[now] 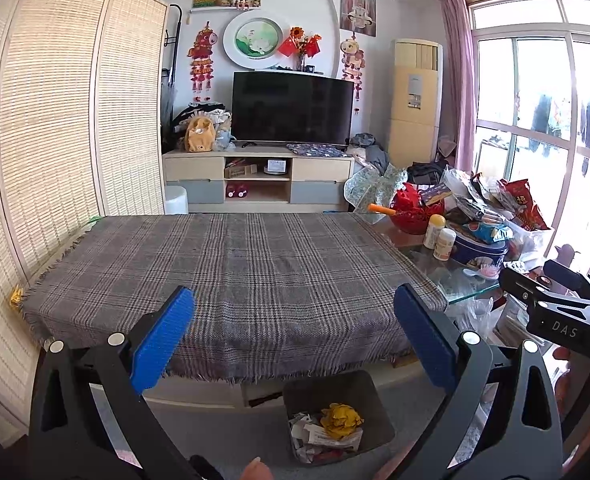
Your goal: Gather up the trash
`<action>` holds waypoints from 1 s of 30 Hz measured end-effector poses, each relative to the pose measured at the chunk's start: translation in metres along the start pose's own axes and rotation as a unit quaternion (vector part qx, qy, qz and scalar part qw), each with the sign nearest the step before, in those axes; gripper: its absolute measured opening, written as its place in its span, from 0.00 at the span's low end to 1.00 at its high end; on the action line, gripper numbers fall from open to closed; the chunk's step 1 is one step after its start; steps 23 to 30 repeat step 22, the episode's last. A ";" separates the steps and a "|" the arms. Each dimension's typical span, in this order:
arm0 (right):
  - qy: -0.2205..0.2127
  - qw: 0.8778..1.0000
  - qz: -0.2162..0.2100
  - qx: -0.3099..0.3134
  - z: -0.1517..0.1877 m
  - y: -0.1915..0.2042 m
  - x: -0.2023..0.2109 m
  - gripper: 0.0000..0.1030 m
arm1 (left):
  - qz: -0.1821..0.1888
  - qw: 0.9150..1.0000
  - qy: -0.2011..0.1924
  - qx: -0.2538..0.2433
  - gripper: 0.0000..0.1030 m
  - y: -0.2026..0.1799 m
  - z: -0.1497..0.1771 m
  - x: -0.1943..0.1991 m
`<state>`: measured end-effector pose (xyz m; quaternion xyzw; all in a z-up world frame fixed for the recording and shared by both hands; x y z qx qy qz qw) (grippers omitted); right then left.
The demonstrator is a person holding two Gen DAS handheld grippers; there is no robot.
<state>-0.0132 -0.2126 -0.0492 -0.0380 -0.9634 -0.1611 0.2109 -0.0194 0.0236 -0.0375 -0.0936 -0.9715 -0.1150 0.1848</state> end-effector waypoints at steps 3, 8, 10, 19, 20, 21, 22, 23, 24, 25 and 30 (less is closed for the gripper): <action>0.000 1.000 0.000 0.000 0.000 -0.001 0.000 0.97 | 0.008 1.000 -0.006 0.006 0.92 0.001 0.000 0.000; 0.003 1.000 -0.001 -0.001 0.000 -0.003 -0.001 0.97 | 0.003 1.000 -0.013 0.008 0.92 0.001 0.002 0.000; 0.004 1.000 0.000 -0.001 0.000 -0.004 -0.001 0.97 | 0.000 1.000 -0.014 0.006 0.92 0.000 0.002 0.000; 0.005 1.000 -0.002 -0.001 0.001 -0.005 -0.002 0.97 | -0.010 1.000 0.006 0.003 0.92 0.001 0.003 -0.005; 0.005 1.000 -0.001 -0.001 0.001 -0.005 -0.002 0.97 | -0.004 1.000 0.006 0.005 0.92 0.001 0.003 -0.005; 0.006 1.000 -0.001 -0.001 0.001 -0.004 -0.002 0.97 | 0.002 1.000 0.006 0.008 0.92 0.001 0.003 -0.006; 0.006 1.000 -0.001 0.000 0.001 -0.004 -0.002 0.97 | 0.003 1.000 0.007 0.010 0.92 0.001 0.003 -0.005; 0.006 1.000 -0.001 0.000 0.001 -0.004 -0.002 0.97 | 0.003 1.000 0.007 0.010 0.92 0.001 0.003 -0.005; 0.006 1.000 -0.001 0.000 0.001 -0.004 -0.002 0.97 | 0.003 1.000 0.007 0.010 0.92 0.001 0.003 -0.005; 0.006 1.000 -0.001 0.000 0.001 -0.004 -0.002 0.97 | 0.003 1.000 0.007 0.010 0.92 0.001 0.003 -0.005; 0.006 1.000 -0.001 0.000 0.001 -0.004 -0.002 0.97 | 0.003 1.000 0.007 0.010 0.92 0.001 0.003 -0.005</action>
Point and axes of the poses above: each gripper's, at about its wrist camera, not at the fingertips, and x roughly against the way its jaws point, y to its left, z to its underside, the point moved 4 cm from there along -x, roughly the way its jaws point, and after that the axes turned 15 degrees about -x, right-handed, at the moved point
